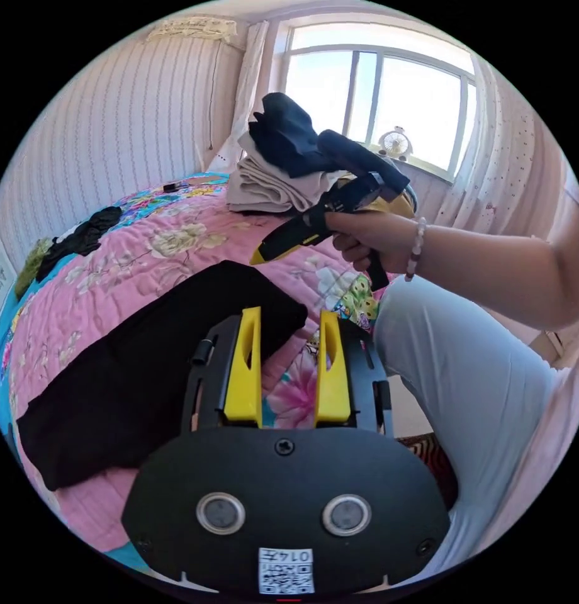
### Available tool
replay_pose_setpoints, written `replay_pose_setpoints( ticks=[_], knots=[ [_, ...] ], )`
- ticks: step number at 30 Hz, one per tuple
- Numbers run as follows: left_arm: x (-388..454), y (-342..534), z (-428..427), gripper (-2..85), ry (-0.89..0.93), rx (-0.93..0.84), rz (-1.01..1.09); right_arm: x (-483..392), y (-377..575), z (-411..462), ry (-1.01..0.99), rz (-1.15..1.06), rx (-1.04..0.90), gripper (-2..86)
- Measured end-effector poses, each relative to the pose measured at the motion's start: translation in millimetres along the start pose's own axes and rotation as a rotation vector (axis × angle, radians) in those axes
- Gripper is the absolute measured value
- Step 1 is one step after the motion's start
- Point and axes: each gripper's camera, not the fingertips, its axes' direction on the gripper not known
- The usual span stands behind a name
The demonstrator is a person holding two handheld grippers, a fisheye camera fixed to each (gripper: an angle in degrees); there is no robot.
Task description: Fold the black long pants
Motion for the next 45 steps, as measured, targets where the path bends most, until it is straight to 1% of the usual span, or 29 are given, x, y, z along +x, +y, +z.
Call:
replay_pose_setpoints(
  ticks=[4, 7, 8, 10, 13, 15, 18, 20, 23, 26, 28, 30, 31, 32, 33, 34, 36, 38, 41, 45],
  knots=[
    [8, -11, 45, 10.4, -0.090, -0.137, 0.039, 26, 1, 15, -0.060, 0.047, -0.012, 9.2],
    [7, -19, 46, 6.4, -0.088, -0.166, 0.027, 35, -4, 32, -0.219, 0.045, -0.005, 7.6],
    [6, -20, 43, 4.7, -0.098, -0.167, 0.028, 35, -5, 37, -0.210, 0.026, -0.014, 5.7],
    [2, -23, 38, 4.2, -0.072, -0.158, 0.008, 38, -6, 38, -0.175, 0.018, -0.029, 3.5],
    [2, -30, 24, 3.9, -0.029, -0.107, -0.008, 58, 1, 20, -0.306, 0.051, 0.019, 2.1],
    [8, -39, 15, 3.9, 0.052, -0.044, 0.007, 74, 10, 3, -0.379, 0.090, 0.053, 1.8],
    [26, -48, 6, 3.9, 0.126, 0.078, 0.065, 98, 32, -35, -0.392, 0.139, 0.121, 1.5],
    [33, -50, -1, 3.9, 0.164, 0.150, 0.061, 112, 56, -67, -0.362, 0.164, 0.189, 1.5],
    [22, -45, -15, 4.0, 0.231, 0.214, -0.034, 115, 74, -93, -0.370, 0.172, 0.249, 1.5],
    [-7, -28, -43, 4.1, 0.231, 0.262, -0.130, 94, 66, -94, -0.421, 0.117, 0.254, 1.7],
    [-29, -15, -69, 4.1, 0.188, 0.290, -0.170, 70, 49, -83, -0.498, 0.083, 0.248, 1.9],
    [-65, 11, -109, 4.1, 0.093, 0.326, -0.250, 31, 27, -63, -0.548, 0.019, 0.238, 2.2],
    [-74, 18, -118, 4.1, 0.064, 0.329, -0.276, 2, 12, -44, -0.565, -0.020, 0.216, 2.5],
    [-93, 34, -137, 4.2, -0.003, 0.331, -0.332, -28, -3, -23, -0.581, -0.050, 0.179, 2.9],
    [-111, 50, -153, 4.2, -0.087, 0.318, -0.377, -42, -10, -12, -0.587, -0.064, 0.162, 3.3],
    [-119, 57, -160, 4.2, -0.134, 0.300, -0.398, -70, -22, 9, -0.593, -0.096, 0.147, 4.0],
    [-153, 90, -174, 4.0, -0.296, 0.194, -0.510, -105, -39, 41, -0.607, -0.139, 0.111, 5.6],
    [-176, 113, -179, 3.7, -0.358, 0.128, -0.583, -133, -55, 75, -0.588, -0.167, 0.029, 5.4],
    [-202, 140, -188, 3.2, -0.380, 0.094, -0.673, -143, -52, 79, -0.526, -0.208, 0.037, 4.9],
    [-213, 143, -183, 3.8, -0.367, 0.101, -0.654, -138, -30, 73, -0.379, -0.283, -0.010, 4.4]
  ],
)
